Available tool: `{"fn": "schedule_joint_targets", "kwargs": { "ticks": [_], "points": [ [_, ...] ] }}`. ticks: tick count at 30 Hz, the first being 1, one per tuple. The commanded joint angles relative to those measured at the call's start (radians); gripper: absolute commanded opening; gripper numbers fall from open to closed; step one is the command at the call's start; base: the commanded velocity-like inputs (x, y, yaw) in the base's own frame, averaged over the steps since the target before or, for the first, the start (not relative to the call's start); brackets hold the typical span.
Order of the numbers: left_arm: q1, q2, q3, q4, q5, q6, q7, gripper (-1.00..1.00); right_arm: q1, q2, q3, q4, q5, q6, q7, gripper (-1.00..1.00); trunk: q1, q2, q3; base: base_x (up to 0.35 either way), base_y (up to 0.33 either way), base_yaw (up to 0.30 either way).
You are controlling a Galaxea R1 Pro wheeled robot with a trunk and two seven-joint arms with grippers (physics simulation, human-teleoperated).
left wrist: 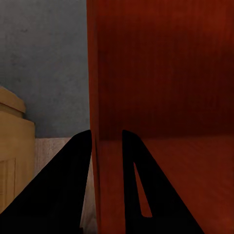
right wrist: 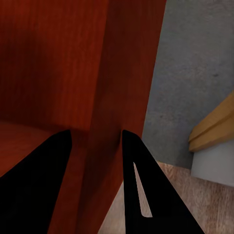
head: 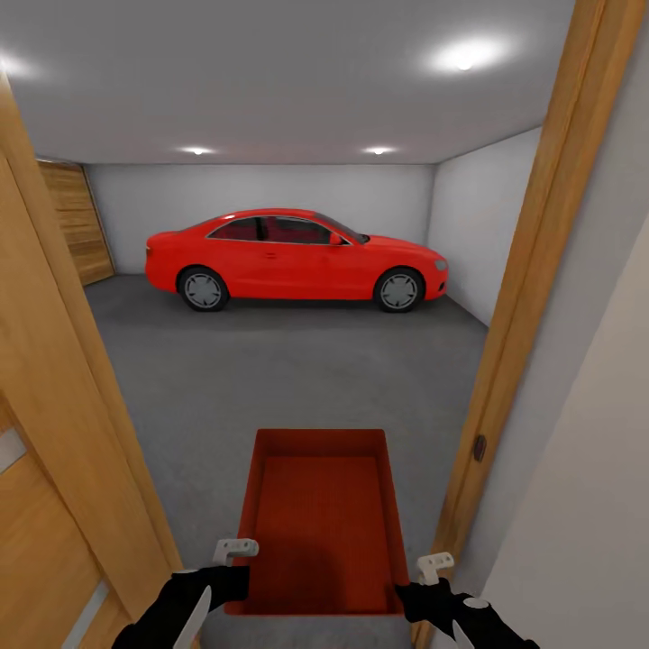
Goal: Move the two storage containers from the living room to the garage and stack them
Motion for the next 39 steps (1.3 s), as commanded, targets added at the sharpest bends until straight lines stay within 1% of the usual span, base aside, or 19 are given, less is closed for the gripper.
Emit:
{"fn": "schedule_joint_targets", "kwargs": {
  "ticks": [1,7,24,35,39],
  "points": [
    [0.000,-0.035,-0.001,-0.003,0.001,-0.031,0.005,-1.00,0.000,0.022,-0.011,0.002,0.013,0.006,0.003,-1.00,0.000,-0.001,-0.001,0.000,0.000,0.016],
    [0.000,-0.035,-0.001,-0.003,0.001,-0.031,0.005,-1.00,0.000,0.022,-0.011,0.002,0.012,0.006,0.003,-1.00,0.000,-0.001,-0.001,0.080,0.000,0.004],
    [0.000,-0.034,-0.001,-0.003,0.001,-0.031,0.005,-1.00,0.000,0.022,-0.011,0.002,0.013,0.006,0.007,-1.00,0.000,-0.001,-0.001,0.305,0.000,0.000],
    [0.000,-0.034,-0.001,-0.003,0.001,-0.031,0.005,-1.00,0.000,0.021,-0.011,0.002,0.013,0.006,0.008,-1.00,0.000,-0.001,-0.001,0.038,0.003,0.000],
    [0.000,-0.033,-0.001,-0.003,0.001,-0.031,0.005,-1.00,0.000,0.022,-0.011,0.002,0.013,0.006,0.008,-1.00,0.000,-0.001,-0.001,0.109,0.129,0.000]
  ]
}}
